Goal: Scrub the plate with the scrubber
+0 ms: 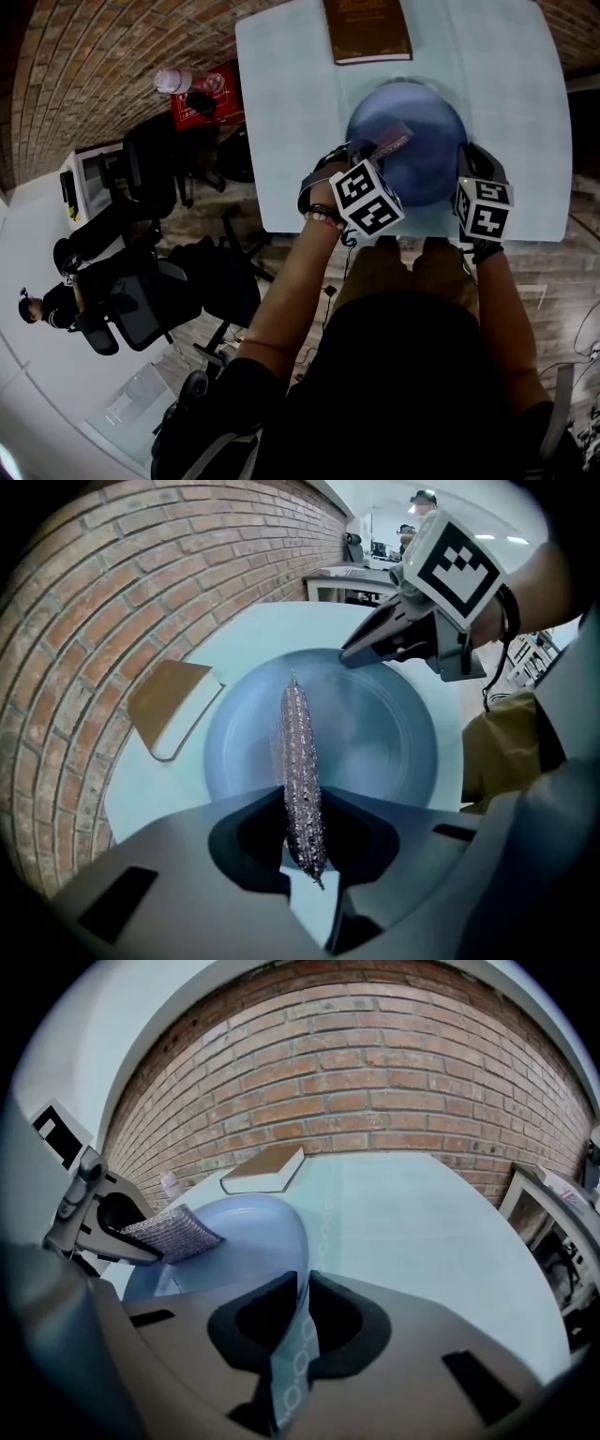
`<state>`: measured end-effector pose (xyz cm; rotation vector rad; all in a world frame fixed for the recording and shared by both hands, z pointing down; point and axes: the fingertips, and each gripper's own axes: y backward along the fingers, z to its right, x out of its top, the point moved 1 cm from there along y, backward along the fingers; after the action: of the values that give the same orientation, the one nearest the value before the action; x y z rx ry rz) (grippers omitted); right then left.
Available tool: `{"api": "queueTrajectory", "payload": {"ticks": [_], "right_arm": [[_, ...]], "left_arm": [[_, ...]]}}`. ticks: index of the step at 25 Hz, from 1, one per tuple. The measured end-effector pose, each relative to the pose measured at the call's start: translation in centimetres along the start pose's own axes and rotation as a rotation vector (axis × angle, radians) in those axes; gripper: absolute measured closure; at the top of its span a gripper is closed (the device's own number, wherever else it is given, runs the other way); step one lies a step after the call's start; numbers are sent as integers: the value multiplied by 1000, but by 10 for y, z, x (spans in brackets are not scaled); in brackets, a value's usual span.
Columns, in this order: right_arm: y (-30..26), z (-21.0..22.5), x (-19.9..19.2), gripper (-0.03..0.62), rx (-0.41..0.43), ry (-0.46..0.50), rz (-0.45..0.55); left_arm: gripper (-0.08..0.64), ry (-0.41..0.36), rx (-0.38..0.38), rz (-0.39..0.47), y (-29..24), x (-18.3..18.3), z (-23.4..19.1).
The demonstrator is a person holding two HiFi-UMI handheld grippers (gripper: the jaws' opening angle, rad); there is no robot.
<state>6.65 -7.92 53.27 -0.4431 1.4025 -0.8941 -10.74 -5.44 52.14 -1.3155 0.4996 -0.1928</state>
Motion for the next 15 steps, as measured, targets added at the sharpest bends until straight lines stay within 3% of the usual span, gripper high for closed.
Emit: {"api": "queueTrajectory", "payload": {"ticks": [5, 15], "right_arm": [[0, 1, 1, 528, 3, 5, -4], [0, 0, 1, 528, 1, 4, 0]], "left_arm": [[483, -16, -73, -15, 5, -3, 19], [483, -136, -273, 30, 8, 5, 60]]}}
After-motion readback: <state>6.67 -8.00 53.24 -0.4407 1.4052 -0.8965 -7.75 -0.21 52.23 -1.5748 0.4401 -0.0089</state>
